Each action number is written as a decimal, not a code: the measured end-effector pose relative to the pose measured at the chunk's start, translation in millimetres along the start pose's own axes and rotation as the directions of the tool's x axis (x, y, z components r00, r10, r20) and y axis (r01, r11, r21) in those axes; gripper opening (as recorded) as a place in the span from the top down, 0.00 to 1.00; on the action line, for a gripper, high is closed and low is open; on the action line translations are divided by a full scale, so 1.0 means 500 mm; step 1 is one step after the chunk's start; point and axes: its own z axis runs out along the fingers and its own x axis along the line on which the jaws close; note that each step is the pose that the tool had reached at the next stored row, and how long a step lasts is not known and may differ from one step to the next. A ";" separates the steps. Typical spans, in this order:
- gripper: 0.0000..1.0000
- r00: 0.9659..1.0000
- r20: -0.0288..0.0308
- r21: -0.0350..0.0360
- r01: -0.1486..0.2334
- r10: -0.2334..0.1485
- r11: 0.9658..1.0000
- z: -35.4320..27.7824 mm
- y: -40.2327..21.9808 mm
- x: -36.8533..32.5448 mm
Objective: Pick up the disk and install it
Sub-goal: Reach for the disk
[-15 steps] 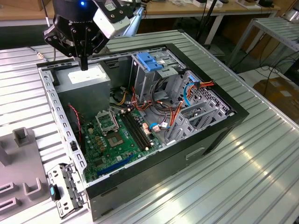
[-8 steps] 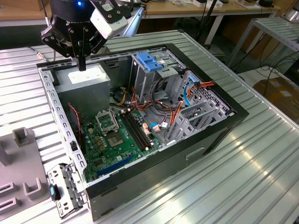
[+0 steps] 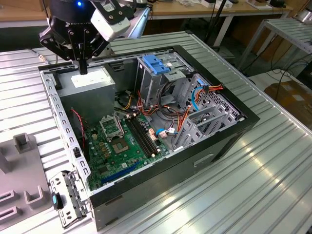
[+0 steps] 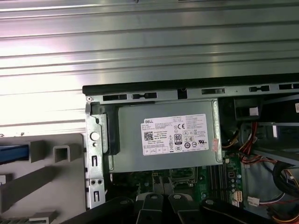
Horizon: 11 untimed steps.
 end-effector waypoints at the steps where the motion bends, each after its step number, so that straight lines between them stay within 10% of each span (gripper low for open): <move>1: 0.89 1.000 0.000 0.000 0.000 0.000 1.000 0.000 0.000 0.001; 11: 0.89 1.000 0.000 0.000 0.000 0.000 1.000 0.000 -0.001 0.014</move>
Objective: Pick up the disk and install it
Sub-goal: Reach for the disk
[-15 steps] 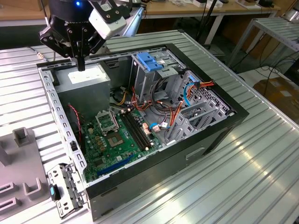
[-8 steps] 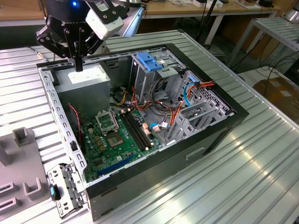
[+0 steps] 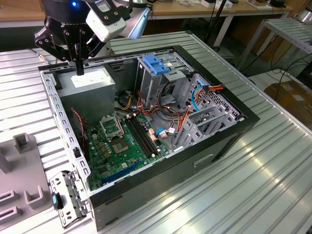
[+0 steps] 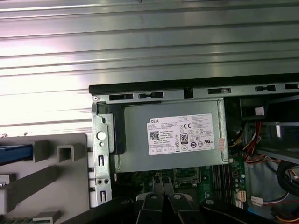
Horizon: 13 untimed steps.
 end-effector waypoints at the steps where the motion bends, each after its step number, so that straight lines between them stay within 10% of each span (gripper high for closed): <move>1: 0.89 1.000 0.000 0.000 0.000 0.000 1.000 0.000 0.000 0.001; 13: 0.89 1.000 0.000 -0.002 0.000 0.000 1.000 -0.001 -0.004 0.049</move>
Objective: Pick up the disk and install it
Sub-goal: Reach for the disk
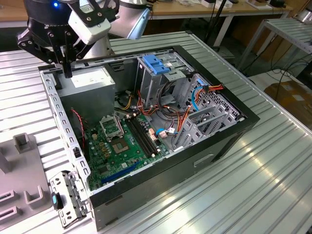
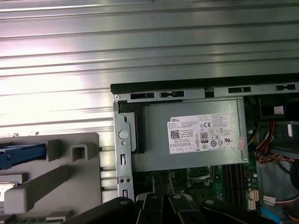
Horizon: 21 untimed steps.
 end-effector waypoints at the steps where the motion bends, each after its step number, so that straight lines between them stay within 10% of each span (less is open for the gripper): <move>1: 0.89 1.000 0.000 -0.001 0.000 0.000 1.000 0.000 0.000 0.003; 17: 0.89 1.000 0.000 -0.004 -0.002 0.002 1.000 -0.001 0.000 0.057; 21: 0.89 1.000 0.000 -0.004 -0.002 0.002 1.000 -0.002 -0.002 0.093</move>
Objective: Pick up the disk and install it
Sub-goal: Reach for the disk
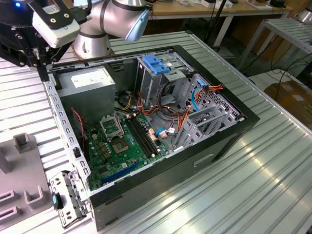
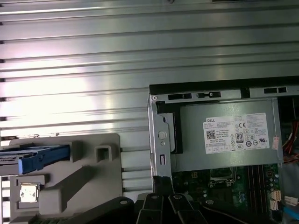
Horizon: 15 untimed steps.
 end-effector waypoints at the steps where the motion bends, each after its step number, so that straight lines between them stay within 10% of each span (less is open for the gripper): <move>1: 0.89 1.000 0.000 0.000 0.000 0.000 1.000 0.000 -0.001 0.007; 9: 0.89 1.000 -0.018 -0.008 -0.001 0.001 1.000 -0.001 -0.004 0.057; 15: 0.89 1.000 -0.020 -0.011 -0.001 0.001 1.000 -0.001 -0.003 0.113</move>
